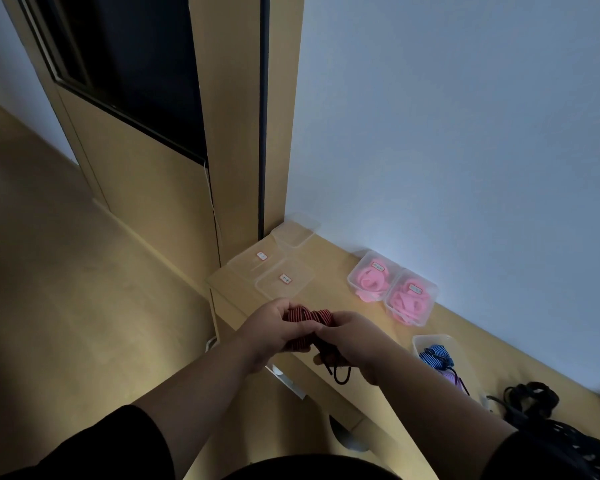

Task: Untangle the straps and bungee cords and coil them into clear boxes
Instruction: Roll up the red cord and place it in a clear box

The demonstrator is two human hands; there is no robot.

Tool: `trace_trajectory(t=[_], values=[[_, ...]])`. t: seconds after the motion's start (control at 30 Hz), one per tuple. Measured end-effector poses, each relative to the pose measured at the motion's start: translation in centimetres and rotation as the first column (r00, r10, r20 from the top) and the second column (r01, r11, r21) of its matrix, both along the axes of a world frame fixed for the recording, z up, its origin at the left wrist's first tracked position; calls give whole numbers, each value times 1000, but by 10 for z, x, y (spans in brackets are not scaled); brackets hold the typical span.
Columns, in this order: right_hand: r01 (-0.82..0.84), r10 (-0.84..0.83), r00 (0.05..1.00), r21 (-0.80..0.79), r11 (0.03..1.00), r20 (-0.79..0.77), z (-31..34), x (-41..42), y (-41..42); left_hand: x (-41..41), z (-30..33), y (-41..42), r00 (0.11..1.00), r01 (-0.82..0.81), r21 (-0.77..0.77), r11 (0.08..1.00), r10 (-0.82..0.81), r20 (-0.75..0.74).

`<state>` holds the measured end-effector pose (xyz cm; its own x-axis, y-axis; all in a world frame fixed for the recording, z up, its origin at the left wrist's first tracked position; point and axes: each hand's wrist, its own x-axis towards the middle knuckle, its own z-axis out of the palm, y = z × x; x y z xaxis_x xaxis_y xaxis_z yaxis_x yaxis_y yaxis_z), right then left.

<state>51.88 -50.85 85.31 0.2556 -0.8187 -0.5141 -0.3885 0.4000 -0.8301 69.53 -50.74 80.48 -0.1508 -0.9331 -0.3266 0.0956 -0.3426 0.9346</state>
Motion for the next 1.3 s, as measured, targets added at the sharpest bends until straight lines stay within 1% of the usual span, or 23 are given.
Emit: trace_trajectory(t=[0.1,0.2,0.3,0.37,0.43,0.5,0.57,0.63,0.73,0.8,0.87,0.93,0.97,1.07,1.17,1.23,1.3], values=[[-49,49,998,9,999,-35,0,-7,-3,-2,3,2,999,-32,3,999,32,-40],[-85,86,990,12,996,-113,-2,-10,-3,0,8,1,990,-95,37,995,98,-97],[-15,7,980,-41,999,-196,-5,-11,-3,-2,12,0,973,-152,87,985,164,-160],[18,-56,955,-132,991,-290,-8,-11,-3,-3,13,-1,959,-191,97,977,207,-196],[-10,-99,913,-264,965,-397,-9,-8,-2,-5,14,-2,938,-228,110,967,249,-243],[-80,-129,881,-413,907,-455,-11,-5,3,-7,15,-3,927,-237,122,964,262,-267],[-187,-135,852,-535,824,-506,-14,1,10,-9,16,-4,927,-227,130,965,255,-275],[-250,-122,855,-607,754,-504,-16,3,15,-11,18,-4,915,-212,149,966,250,-316],[-300,-64,897,-708,639,-438,-15,2,19,-12,19,-4,884,-191,209,959,261,-387],[-310,-36,921,-786,534,-388,-12,1,22,-14,20,-2,869,-184,244,952,273,-412],[-293,-60,930,-832,470,-362,-11,2,23,-15,21,0,867,-156,244,957,251,-431],[-250,-85,943,-849,465,-323,-11,1,23,-16,22,3,882,-111,227,968,201,-427],[-254,-76,943,-848,465,-323,-11,0,22,-16,23,4,889,-90,216,972,176,-423],[-342,-48,918,-845,410,-394,-13,0,23,-16,23,7,900,-43,180,983,116,-420],[-266,-80,942,-871,414,-326,-13,-1,23,-15,25,6,933,6,159,987,51,-356],[-256,-96,943,-877,407,-319,-15,1,24,-12,25,5,947,38,160,986,15,-319],[-260,-121,935,-876,407,-334,-16,2,24,-9,26,4,938,70,173,982,-5,-348]])
